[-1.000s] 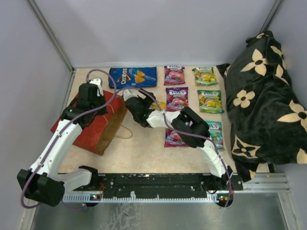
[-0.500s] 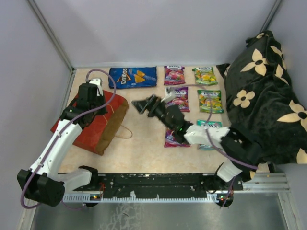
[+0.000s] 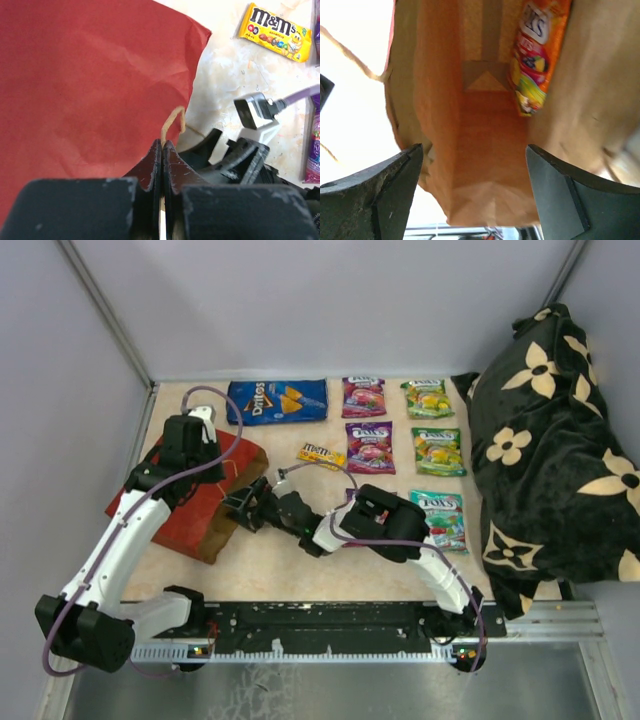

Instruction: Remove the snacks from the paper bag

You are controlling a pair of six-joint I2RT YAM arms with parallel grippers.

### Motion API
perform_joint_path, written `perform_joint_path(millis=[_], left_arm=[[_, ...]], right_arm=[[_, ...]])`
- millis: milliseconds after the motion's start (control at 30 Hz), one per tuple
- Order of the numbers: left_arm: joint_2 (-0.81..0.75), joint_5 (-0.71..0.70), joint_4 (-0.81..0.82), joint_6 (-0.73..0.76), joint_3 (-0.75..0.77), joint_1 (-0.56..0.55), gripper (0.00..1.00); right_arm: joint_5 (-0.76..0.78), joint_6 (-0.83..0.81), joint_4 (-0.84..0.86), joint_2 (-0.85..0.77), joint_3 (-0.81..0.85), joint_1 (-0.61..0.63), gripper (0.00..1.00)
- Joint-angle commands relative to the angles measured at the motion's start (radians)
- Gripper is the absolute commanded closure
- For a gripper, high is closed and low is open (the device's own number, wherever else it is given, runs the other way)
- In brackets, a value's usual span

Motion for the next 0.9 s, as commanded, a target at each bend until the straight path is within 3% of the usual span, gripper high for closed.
perform_joint_path(millis=[0, 100, 467, 867], left_arm=[[-0.025, 0.038, -0.019, 0.001, 0.008, 0.004, 0.99], [-0.026, 0.039, -0.024, 0.003, 0.014, 0.004, 0.99], [-0.029, 0.06, -0.035, 0.004, 0.03, 0.003, 0.99], [-0.032, 0.15, -0.055, 0.013, 0.047, 0.003, 1.0]], right_arm=[[-0.001, 0.061, -0.215, 0.023, 0.16, 0.005, 0.17], [0.021, 0.089, -0.393, 0.049, 0.233, 0.008, 0.17], [0.037, 0.072, -0.667, 0.27, 0.593, 0.009, 0.32], [0.061, -0.006, -1.005, 0.461, 0.996, 0.016, 0.38]])
